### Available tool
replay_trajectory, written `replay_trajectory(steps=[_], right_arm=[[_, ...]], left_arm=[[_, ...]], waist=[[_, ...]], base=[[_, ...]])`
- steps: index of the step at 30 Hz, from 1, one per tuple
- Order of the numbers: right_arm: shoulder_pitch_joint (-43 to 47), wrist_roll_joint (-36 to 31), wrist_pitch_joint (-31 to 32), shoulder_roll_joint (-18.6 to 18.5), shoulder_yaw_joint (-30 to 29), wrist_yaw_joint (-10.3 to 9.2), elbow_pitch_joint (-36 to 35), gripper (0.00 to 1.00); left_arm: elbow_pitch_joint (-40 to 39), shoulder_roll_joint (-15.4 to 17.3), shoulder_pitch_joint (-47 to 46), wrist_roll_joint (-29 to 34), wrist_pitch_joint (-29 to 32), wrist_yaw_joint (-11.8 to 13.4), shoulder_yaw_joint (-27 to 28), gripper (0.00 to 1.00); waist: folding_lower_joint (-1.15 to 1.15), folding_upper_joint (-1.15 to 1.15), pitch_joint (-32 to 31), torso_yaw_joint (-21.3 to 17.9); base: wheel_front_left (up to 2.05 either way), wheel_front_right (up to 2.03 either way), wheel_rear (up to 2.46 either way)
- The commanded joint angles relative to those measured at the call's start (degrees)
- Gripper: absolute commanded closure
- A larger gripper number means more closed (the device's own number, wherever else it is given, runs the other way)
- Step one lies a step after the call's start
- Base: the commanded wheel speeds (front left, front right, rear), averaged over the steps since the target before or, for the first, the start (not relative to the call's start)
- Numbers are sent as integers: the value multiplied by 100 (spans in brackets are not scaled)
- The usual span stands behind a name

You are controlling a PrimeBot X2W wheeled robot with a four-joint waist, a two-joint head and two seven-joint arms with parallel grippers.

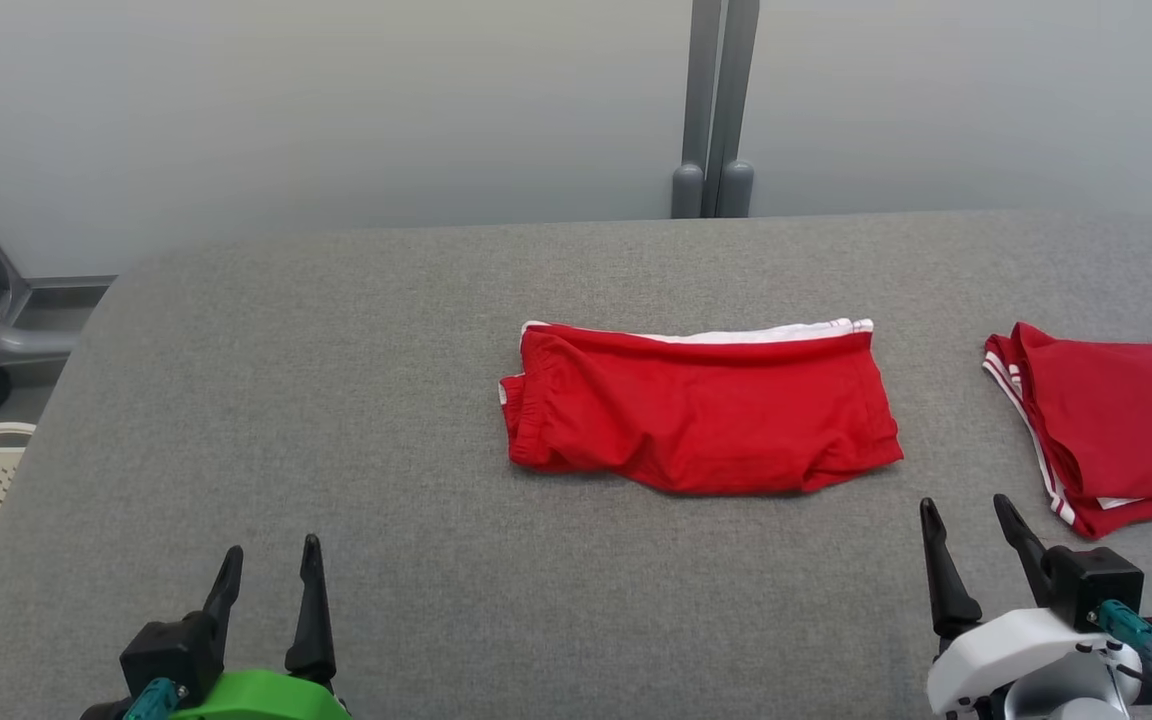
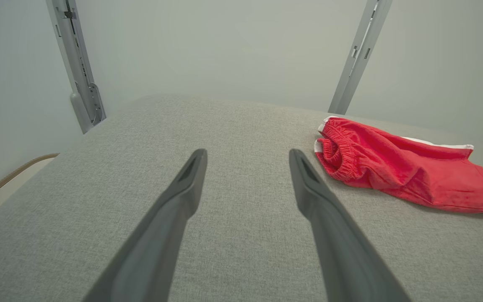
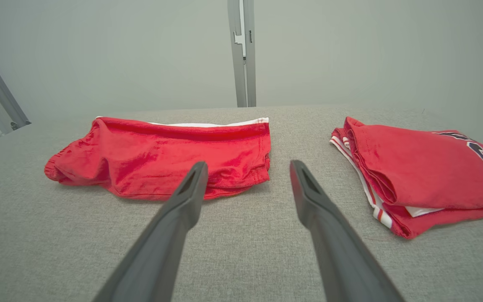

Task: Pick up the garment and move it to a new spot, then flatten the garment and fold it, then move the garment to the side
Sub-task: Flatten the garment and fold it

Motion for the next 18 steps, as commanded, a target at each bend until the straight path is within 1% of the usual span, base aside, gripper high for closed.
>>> replay_trajectory(steps=[1, 3, 6, 9, 13, 14, 16, 18], right_arm=[[-72, -105, 32, -11, -25, -9, -47, 0], [-173, -190, 164, -11, -56, -8, -87, 0], [-435, -288, 635, -11, -127, -8, -100, 0], [-873, -236, 1336, -14, -245, -8, -26, 0], [-1515, -326, 2479, -28, -519, -9, 279, 0], [-1709, -334, 2736, -56, -593, -8, 334, 0], [-1991, -612, 3205, -278, -670, -9, 462, 0], [-2283, -568, 3573, -282, -843, -9, 610, 0]], left_arm=[[-20, 23, -33, -23, 25, 8, -9, 0], [-40, 34, -31, -20, 38, 0, -29, 0], [-73, 22, -47, -13, 42, 19, -71, 0], [-125, 1, -95, 10, 52, 21, -124, 0], [-157, 15, -173, 61, 108, -31, -234, 0], [-186, 15, -214, 66, 109, -50, -263, 0], [-230, 23, -288, 110, 131, -90, -330, 0], [-281, 21, -367, 125, 122, -108, -379, 0]], waist=[[0, 0, 18, 13], [0, 0, 43, 23], [0, 0, 113, 45], [0, 0, 217, 87], [0, 0, 377, 217], [0, 0, 450, 272], [0, 0, 585, 387], [0, 0, 738, 492]], base=[[0, 0, 0], [0, 0, 0], [0, 0, 0], [0, 0, 0], [0, 0, 0], [0, 0, 0], [0, 0, 0], [0, 0, 0]])
